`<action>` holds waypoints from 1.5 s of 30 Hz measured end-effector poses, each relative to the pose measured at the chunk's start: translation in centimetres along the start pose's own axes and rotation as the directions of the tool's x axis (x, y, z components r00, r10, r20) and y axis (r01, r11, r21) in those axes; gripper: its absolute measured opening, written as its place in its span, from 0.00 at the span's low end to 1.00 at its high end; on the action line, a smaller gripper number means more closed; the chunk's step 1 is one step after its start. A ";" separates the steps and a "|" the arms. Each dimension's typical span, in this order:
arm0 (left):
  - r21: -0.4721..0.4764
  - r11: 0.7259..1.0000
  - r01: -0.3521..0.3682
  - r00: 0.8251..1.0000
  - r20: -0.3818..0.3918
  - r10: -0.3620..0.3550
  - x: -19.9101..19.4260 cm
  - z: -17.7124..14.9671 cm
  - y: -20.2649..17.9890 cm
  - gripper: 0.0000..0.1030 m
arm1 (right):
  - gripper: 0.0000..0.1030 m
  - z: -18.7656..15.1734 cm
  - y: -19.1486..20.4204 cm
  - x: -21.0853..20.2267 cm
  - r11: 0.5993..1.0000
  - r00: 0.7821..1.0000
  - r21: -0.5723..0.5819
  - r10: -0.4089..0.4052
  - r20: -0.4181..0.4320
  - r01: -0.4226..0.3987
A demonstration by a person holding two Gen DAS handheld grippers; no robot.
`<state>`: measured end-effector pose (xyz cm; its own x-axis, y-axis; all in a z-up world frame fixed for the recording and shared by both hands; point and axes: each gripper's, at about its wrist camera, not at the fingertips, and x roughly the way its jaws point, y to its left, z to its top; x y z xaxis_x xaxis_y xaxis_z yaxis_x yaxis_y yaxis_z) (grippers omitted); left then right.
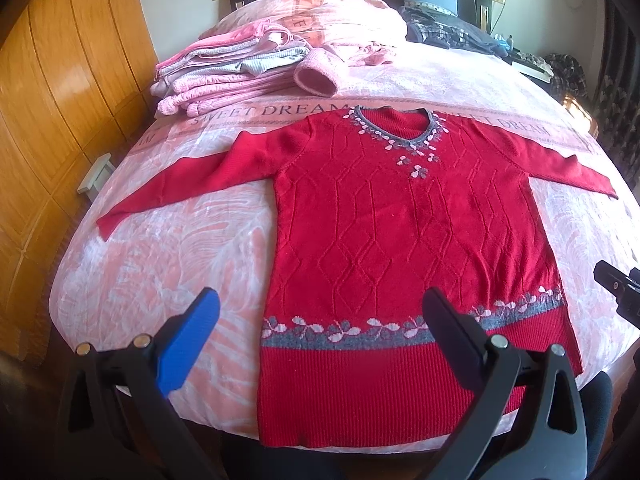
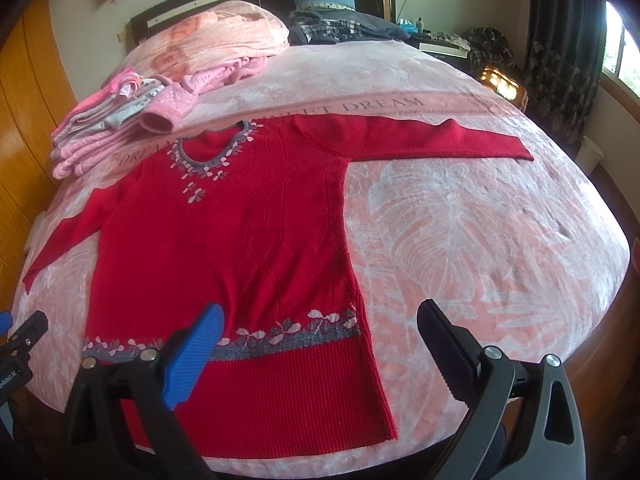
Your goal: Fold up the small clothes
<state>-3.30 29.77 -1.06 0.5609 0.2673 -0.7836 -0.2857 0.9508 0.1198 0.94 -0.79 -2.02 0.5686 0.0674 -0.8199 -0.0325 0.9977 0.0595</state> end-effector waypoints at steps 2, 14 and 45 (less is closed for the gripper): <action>0.001 1.000 0.000 1.000 -0.001 0.000 0.0 0.0 0.0 0.97 | 0.95 0.0 0.0 0.1 1.000 1.000 0.001 0.001 0.000 -0.001; 0.006 1.000 -0.002 1.000 -0.003 0.002 0.1 0.1 -0.2 0.97 | 0.95 0.2 -0.4 0.3 1.000 1.000 0.009 0.007 -0.002 -0.007; -0.005 0.999 0.044 0.999 0.024 -0.044 2.5 1.0 -1.2 0.97 | 0.95 1.6 -1.9 2.4 0.998 0.998 0.010 0.066 -0.021 -0.066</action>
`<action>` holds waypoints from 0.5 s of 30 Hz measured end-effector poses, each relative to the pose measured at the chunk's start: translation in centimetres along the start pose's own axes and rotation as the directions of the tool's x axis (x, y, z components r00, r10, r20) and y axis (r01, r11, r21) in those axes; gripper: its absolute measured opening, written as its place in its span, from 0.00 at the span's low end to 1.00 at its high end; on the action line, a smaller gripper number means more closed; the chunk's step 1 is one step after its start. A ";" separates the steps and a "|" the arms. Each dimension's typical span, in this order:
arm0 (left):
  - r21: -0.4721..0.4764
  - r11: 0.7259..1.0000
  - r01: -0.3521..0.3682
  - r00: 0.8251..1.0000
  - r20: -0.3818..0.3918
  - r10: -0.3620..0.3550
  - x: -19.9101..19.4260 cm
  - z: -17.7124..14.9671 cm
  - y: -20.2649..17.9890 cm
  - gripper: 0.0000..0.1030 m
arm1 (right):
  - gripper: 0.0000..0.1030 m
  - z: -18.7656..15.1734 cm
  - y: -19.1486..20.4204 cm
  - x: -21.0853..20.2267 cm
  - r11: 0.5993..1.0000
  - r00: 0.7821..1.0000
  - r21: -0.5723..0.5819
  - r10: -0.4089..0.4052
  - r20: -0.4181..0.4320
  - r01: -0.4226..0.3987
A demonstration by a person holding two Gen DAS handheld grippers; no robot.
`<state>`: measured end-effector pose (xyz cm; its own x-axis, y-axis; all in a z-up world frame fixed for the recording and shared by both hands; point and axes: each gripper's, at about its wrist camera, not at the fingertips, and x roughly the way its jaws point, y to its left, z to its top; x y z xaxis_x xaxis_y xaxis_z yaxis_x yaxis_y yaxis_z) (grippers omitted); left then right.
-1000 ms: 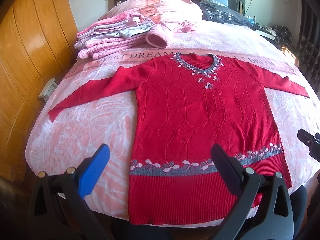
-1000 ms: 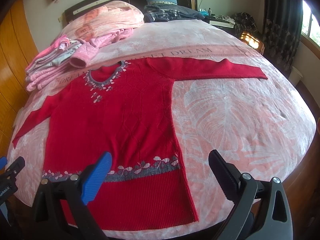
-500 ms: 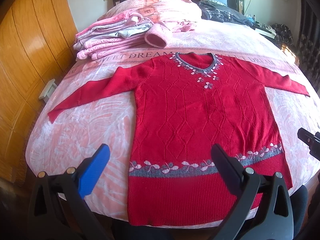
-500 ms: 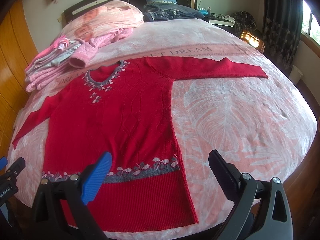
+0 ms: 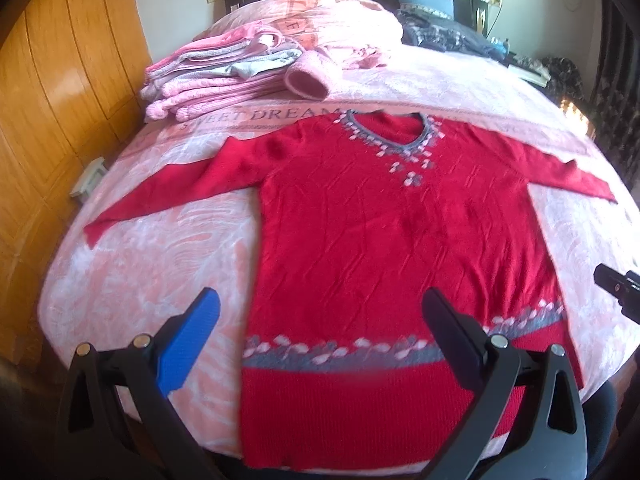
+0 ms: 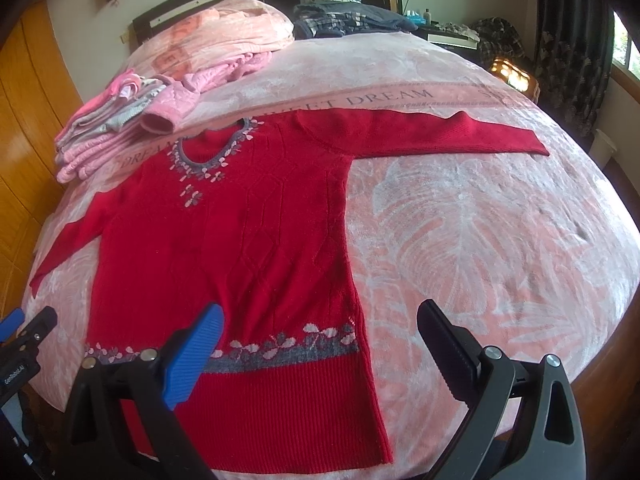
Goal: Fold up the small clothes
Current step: 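Reach the right tool to the red sweater's sleeve cuff and grasp it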
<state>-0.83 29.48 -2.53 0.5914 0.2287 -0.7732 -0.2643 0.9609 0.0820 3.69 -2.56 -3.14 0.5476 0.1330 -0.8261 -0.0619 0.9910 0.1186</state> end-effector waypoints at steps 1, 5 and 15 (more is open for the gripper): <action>-0.005 1.000 0.022 1.000 -0.008 -0.022 0.8 0.5 -0.4 0.97 | 0.95 0.7 -0.9 0.4 1.000 1.000 0.004 0.015 0.005 -0.015; 0.001 0.998 0.061 0.997 -0.038 -0.061 4.2 4.1 -2.9 0.97 | 0.95 5.0 -6.4 1.8 1.000 0.998 0.013 -0.019 0.063 0.019; -0.025 0.991 0.129 0.992 -0.009 -0.129 11.0 13.6 -11.7 0.97 | 0.96 18.5 -27.8 12.1 0.969 0.984 0.174 -0.172 -0.049 0.178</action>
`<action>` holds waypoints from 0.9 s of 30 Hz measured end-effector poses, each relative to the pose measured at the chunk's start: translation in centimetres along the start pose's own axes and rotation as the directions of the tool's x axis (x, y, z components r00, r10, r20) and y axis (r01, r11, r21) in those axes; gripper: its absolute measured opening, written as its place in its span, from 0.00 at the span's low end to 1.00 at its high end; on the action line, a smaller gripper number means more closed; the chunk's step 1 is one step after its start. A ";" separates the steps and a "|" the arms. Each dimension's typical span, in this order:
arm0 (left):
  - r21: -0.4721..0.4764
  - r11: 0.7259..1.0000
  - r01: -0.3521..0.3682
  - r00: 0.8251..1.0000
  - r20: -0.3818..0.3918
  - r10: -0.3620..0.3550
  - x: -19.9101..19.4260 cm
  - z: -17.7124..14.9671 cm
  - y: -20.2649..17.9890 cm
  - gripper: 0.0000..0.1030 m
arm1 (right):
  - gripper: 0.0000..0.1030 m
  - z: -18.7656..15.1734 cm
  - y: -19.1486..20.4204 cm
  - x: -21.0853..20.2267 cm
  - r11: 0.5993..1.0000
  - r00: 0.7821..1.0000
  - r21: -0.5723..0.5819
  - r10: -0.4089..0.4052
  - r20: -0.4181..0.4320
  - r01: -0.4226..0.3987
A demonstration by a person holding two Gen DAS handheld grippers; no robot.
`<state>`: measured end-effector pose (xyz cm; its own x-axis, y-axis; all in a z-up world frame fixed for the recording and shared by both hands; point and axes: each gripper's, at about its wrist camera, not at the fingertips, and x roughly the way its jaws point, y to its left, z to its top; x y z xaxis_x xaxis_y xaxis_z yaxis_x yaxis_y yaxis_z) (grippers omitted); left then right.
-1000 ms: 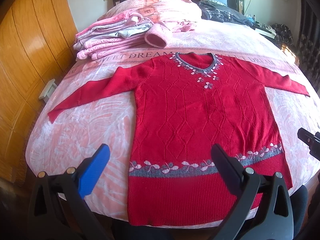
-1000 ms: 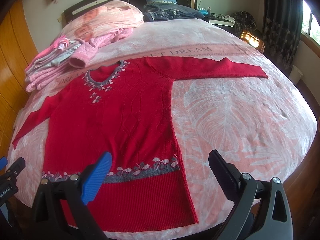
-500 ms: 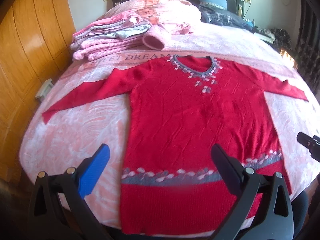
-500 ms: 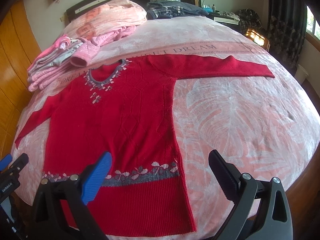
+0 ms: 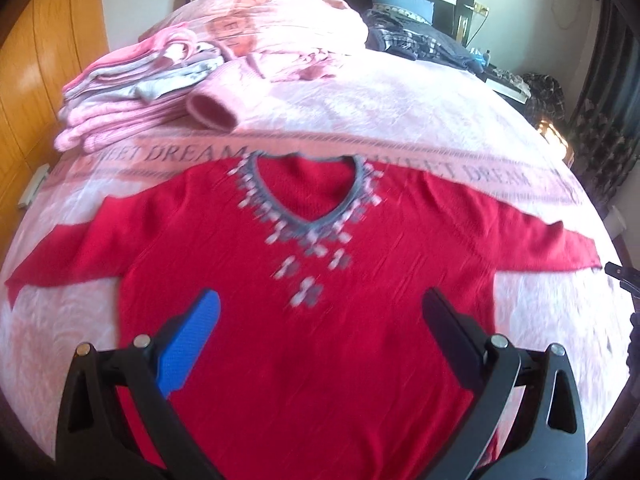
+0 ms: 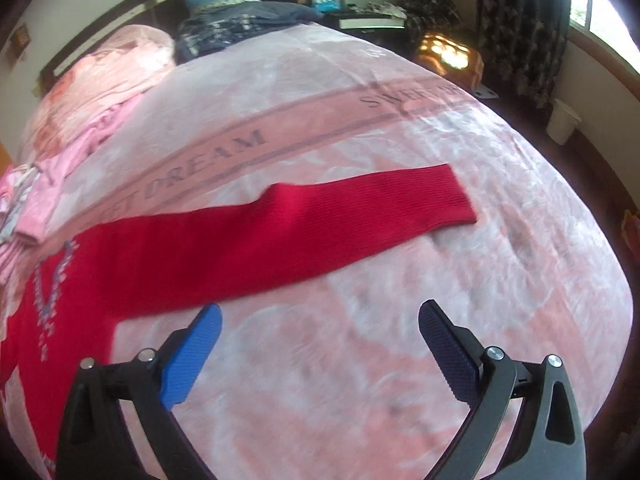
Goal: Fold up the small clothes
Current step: 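Reach the right tool to the red sweater's sleeve cuff and grasp it, then lift the sleeve with the right tool and fold it across the sweater body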
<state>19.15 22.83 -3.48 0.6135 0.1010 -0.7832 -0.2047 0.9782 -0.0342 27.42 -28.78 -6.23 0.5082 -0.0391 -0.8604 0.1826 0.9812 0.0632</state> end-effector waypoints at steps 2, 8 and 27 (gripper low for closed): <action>-0.005 1.000 0.006 1.000 0.011 -0.006 1.4 1.2 -1.4 0.97 | 0.93 2.3 -3.5 2.6 0.998 0.999 0.044 -0.041 -0.012 0.041; -0.019 1.000 0.014 1.000 -0.007 -0.014 4.6 2.1 -3.1 0.97 | 0.87 5.7 -10.5 8.5 0.990 0.994 0.133 -0.021 -0.103 0.035; 0.034 0.999 -0.033 0.999 -0.035 0.034 6.1 1.0 -4.2 0.97 | 0.10 6.5 -11.4 9.7 0.994 0.995 0.104 0.039 -0.088 -0.030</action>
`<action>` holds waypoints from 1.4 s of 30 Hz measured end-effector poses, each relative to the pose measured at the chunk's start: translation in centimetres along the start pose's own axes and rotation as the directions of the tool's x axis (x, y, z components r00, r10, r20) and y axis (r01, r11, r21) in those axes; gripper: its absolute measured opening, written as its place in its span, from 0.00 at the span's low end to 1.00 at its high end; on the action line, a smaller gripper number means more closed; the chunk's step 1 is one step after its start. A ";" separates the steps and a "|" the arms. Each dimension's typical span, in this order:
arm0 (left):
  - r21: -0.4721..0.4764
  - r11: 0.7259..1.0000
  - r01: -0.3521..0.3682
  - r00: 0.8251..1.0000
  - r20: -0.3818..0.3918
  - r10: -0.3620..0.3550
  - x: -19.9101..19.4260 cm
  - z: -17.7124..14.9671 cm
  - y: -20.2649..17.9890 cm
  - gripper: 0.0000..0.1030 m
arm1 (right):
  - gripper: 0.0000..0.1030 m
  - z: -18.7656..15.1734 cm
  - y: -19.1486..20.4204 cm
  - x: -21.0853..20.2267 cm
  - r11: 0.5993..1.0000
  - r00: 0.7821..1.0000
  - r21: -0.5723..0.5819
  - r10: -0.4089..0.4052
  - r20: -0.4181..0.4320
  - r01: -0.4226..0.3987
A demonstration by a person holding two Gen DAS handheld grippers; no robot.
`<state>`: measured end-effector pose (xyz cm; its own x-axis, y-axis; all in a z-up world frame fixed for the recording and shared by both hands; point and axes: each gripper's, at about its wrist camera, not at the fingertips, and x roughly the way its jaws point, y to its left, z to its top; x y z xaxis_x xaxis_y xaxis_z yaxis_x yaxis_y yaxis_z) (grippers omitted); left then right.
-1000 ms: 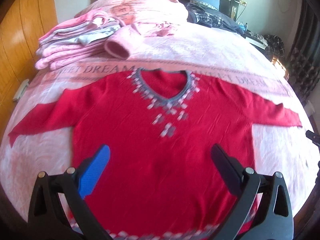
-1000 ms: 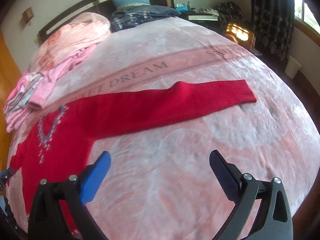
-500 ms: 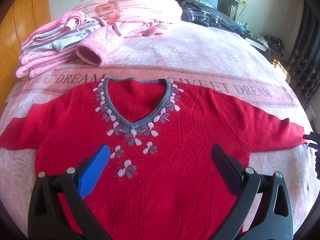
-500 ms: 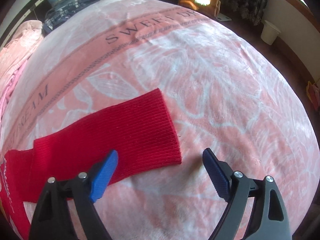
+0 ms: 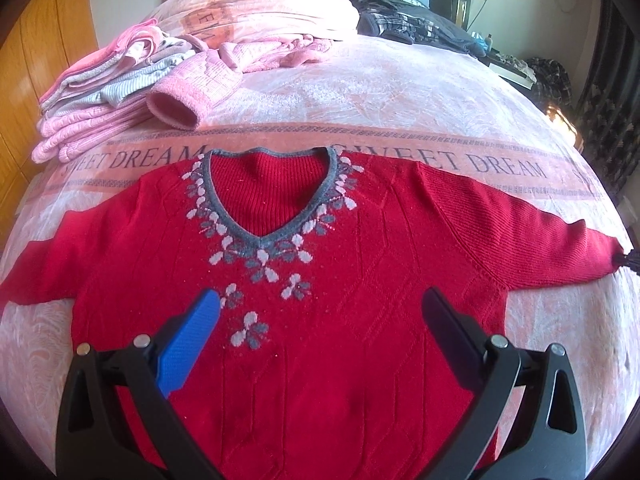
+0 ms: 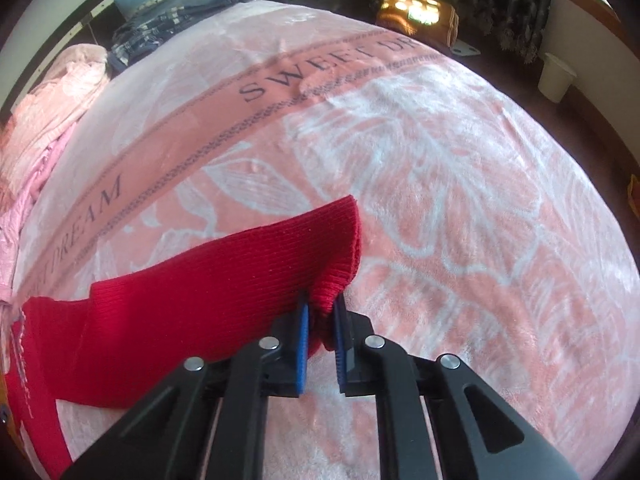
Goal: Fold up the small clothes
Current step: 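Lift the sleeve with the right tool and fold it across the sweater body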
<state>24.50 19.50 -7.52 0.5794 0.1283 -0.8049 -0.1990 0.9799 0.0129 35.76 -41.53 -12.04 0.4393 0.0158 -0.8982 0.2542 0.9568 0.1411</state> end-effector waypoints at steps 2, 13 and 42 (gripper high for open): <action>0.007 1.000 -0.006 1.000 0.004 0.006 -0.2 -0.1 0.3 0.97 | 0.10 0.0 -0.4 -1.6 0.999 0.998 0.021 0.027 0.048 -0.028; -0.036 0.999 -0.037 0.998 -0.043 0.036 1.0 -0.8 3.6 0.97 | 0.10 -1.7 -2.7 0.9 0.991 0.994 0.082 -0.102 -0.026 0.104; -0.058 0.998 -0.036 0.996 -0.084 0.031 2.1 -0.7 12.3 0.97 | 0.10 -13.7 40.4 -2.7 0.760 0.903 -0.496 0.403 -0.150 -0.421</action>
<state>22.75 31.69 -9.47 0.5049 0.1452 -0.8509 -0.2651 0.9642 0.0072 33.02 1.06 -9.57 0.3696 0.4430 -0.8168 -0.4190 0.8641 0.2790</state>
